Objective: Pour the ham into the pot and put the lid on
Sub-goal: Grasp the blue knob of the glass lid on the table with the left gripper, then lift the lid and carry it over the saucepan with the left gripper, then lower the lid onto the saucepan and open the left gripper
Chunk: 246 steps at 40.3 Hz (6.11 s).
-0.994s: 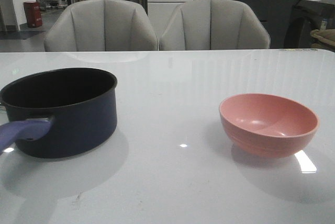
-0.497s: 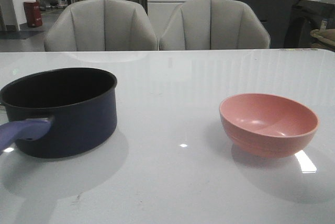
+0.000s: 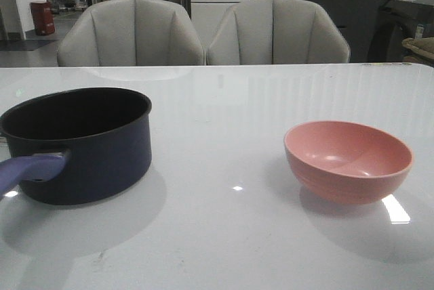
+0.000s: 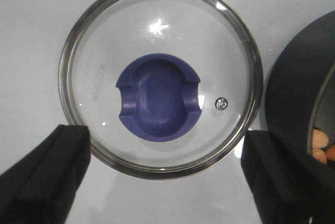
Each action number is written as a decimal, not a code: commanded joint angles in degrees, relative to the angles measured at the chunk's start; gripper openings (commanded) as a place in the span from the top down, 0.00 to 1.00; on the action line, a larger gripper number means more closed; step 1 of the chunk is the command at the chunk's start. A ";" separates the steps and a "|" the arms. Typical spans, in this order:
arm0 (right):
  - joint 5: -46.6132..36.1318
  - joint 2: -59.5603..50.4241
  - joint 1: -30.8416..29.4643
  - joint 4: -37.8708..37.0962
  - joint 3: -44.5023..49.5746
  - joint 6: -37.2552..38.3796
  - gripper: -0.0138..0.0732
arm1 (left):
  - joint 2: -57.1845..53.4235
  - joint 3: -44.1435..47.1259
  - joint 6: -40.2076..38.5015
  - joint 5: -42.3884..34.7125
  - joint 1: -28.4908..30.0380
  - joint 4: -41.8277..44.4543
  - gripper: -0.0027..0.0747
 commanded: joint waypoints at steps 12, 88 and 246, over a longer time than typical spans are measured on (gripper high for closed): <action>-3.92 0.29 0.02 0.19 -1.60 -0.25 0.66 | 4.61 -2.77 0.22 -2.83 0.25 -0.25 0.17; -3.92 0.29 0.02 0.19 -1.60 -0.25 0.66 | 10.40 -14.03 -1.19 6.14 0.25 -0.74 0.56; -3.92 0.29 0.02 0.19 -1.60 -0.25 0.66 | 2.47 -13.69 7.26 10.16 -19.27 -4.87 0.12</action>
